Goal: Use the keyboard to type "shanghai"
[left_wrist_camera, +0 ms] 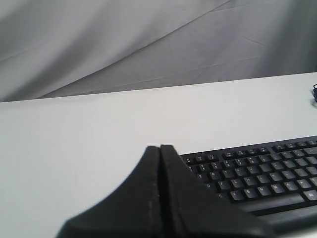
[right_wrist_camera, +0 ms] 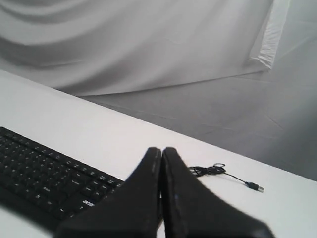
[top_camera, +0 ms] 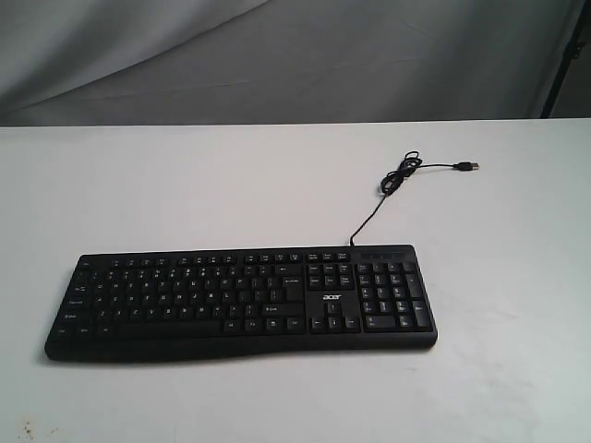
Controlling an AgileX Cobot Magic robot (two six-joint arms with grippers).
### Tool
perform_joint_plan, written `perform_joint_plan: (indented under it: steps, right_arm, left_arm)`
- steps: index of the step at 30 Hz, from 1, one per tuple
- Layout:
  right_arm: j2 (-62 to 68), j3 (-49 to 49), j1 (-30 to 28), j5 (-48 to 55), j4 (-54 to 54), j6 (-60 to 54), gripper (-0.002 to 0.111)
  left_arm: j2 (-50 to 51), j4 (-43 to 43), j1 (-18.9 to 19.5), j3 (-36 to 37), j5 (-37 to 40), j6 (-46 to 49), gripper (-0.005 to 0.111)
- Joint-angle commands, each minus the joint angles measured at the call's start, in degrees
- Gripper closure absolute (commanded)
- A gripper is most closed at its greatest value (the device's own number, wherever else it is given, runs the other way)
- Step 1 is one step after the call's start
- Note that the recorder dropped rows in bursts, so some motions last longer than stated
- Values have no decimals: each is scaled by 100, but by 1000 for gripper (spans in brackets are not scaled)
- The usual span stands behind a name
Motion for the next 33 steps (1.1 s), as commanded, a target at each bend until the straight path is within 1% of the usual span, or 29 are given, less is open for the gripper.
perform_joint_plan:
  steps: [1, 5, 10, 11, 14, 17, 33]
  right_arm:
    - [-302, 33, -415, 620, -25, -1, 108]
    - [-309, 36, -745, 764, -25, -1, 108]
    - [-309, 36, -941, 752, -139, -1, 108]
    - [-309, 36, -955, 752, -336, -1, 108]
    - [-309, 36, -955, 763, -486, -1, 108]
    - [-309, 36, -955, 890, -488, -1, 108]
    - [-309, 36, -955, 880, -473, -1, 108]
  left_arm:
    - [-20, 1, -20, 25, -16, -16, 107]
    - [-20, 1, -20, 25, -16, -16, 107]
    - [-20, 1, -20, 25, -16, -16, 107]
    - [-20, 1, -20, 25, -16, -16, 107]
    - [-20, 1, -20, 25, -16, -16, 107]
    - [-20, 1, -20, 25, -16, -16, 107]
    - [-20, 1, -20, 25, -16, -16, 107]
